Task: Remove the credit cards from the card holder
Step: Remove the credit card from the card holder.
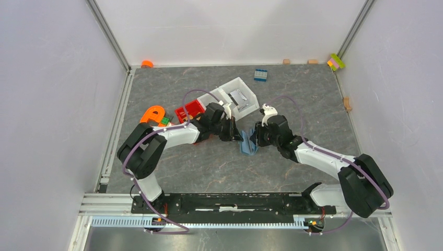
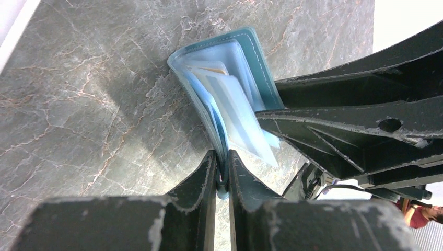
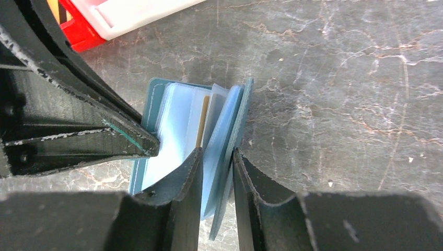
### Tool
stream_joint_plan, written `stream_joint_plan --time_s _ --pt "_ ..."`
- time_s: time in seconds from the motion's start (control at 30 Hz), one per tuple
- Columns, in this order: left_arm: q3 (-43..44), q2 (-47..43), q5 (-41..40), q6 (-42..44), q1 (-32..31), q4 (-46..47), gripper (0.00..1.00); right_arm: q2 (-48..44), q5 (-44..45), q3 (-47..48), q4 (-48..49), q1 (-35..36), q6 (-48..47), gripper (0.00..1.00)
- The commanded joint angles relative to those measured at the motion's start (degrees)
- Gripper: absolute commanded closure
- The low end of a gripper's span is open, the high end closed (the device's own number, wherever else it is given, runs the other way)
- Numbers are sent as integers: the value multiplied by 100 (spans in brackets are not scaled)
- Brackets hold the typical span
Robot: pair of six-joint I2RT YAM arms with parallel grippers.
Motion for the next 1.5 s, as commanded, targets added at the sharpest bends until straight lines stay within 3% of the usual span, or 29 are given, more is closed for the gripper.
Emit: stream_joint_plan --time_s 0.0,0.27,0.53,0.7,0.73,0.83,1.0,1.3,1.47 --pt "15 -287 -16 130 30 155 83 -130 543 225 -288 -5 -172 69" --pt "10 -278 1 124 37 155 77 20 287 292 -271 -6 -255 68" --pt "1 -218 153 90 37 235 49 160 -395 280 -75 -4 -305 60" --pt "-1 -69 412 -36 32 418 39 157 -413 250 -40 -1 -284 68" --pt "-1 -68 410 -37 32 428 39 158 -421 249 -29 2 -275 74" --pt "-9 -92 378 -22 33 428 38 184 -492 245 1 3 -257 84" --pt "-1 -85 314 -20 35 385 39 227 -640 232 64 3 -226 87" --pt "34 -74 42 27 78 147 67 -8 -55 201 -76 0 -179 89" --pt "41 -53 45 16 109 121 73 -156 228 152 -129 -5 -87 90"
